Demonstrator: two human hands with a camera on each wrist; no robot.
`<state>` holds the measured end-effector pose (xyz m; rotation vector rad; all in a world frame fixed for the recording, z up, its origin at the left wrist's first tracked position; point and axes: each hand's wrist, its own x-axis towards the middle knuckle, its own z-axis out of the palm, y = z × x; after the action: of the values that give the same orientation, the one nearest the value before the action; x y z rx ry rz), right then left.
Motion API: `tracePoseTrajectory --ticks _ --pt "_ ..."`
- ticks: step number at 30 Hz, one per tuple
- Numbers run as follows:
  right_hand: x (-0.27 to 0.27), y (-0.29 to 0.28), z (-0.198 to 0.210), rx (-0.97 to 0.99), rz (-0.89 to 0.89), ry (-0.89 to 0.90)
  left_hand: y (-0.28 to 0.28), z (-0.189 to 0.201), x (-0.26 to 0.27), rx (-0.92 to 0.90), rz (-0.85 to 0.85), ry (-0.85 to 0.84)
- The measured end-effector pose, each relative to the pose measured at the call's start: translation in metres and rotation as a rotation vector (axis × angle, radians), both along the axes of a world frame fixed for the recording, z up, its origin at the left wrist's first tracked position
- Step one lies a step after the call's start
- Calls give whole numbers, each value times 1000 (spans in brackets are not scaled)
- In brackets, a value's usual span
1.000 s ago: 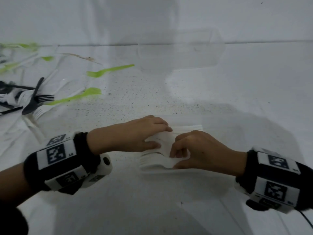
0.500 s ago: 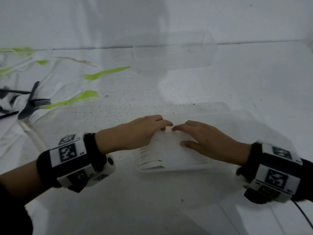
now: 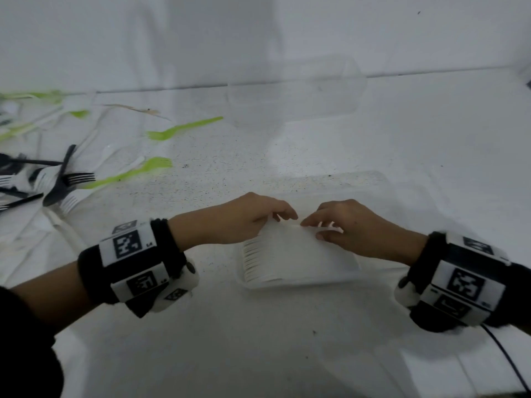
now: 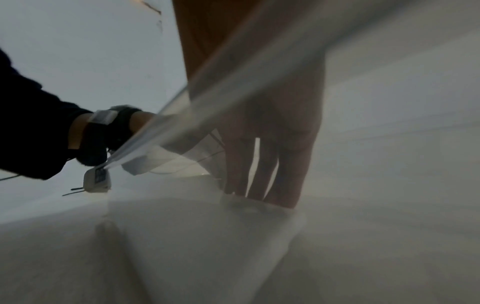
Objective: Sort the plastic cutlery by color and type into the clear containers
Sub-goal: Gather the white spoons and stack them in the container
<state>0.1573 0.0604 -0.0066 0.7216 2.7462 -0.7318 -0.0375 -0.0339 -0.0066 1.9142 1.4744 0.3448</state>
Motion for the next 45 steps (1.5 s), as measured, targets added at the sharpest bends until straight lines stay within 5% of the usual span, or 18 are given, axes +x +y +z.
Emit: tracePoseTrajectory --ticks 8,20,27,32,40,45 --pt "2 -5 -4 -52 -32 14 1 1 7 -64 24 109" --pt "23 3 12 -240 -298 -207 -1 3 15 -97 139 92" --pt "30 0 18 -485 -519 -60 -1 -1 16 -58 198 70" --pt "33 -6 14 -369 -450 -178 -3 0 15 -32 215 27" --pt "38 -2 16 -451 -482 -179 -4 1 16 -26 202 14" --pt "31 -3 9 -247 -382 -10 -5 -1 17 -27 195 40"
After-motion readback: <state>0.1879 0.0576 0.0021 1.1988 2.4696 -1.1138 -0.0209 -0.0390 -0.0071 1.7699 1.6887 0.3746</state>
